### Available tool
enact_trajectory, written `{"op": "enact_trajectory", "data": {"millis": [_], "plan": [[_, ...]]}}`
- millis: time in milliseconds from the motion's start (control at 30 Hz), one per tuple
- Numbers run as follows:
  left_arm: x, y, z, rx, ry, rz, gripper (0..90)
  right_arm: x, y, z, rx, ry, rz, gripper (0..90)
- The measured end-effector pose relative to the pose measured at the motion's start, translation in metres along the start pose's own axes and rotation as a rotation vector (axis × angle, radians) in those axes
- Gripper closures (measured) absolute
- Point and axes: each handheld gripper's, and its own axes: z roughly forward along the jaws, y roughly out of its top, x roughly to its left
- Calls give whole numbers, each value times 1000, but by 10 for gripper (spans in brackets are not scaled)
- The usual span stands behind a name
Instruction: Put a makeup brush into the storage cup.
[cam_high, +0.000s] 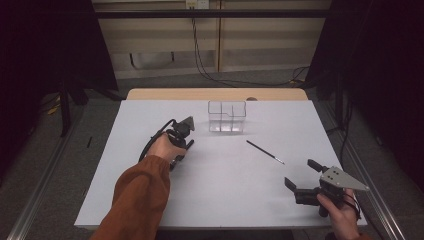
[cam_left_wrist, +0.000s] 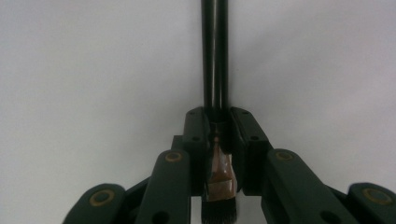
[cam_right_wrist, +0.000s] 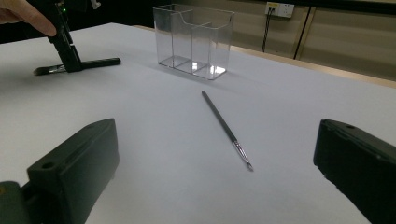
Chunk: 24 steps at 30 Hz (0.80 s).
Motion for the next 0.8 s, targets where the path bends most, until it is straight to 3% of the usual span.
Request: {"op": "enact_trajectory", "data": {"millis": [267,367,467,567,600,800], "plan": [[4,-2,-1,-12,-23,16,777,0,0,0,2,0,-2,0],[7,-5,-2,-31,-53,-6,778,-1,0,0,3,-1,-1,0],[6,-6,-2,-41,-32,7,779,-1,0,1,2,-1,0,0],[7,-7,-2,-45,-45,18,779,-1,0,1,2,-1,1,0],[6,-8,-3,-56,-46,-7,779,-1,0,1,2,-1,0,0],[12,-13,-3,-87,-84,-2,779,-1,0,1,4,0,1,0]]}}
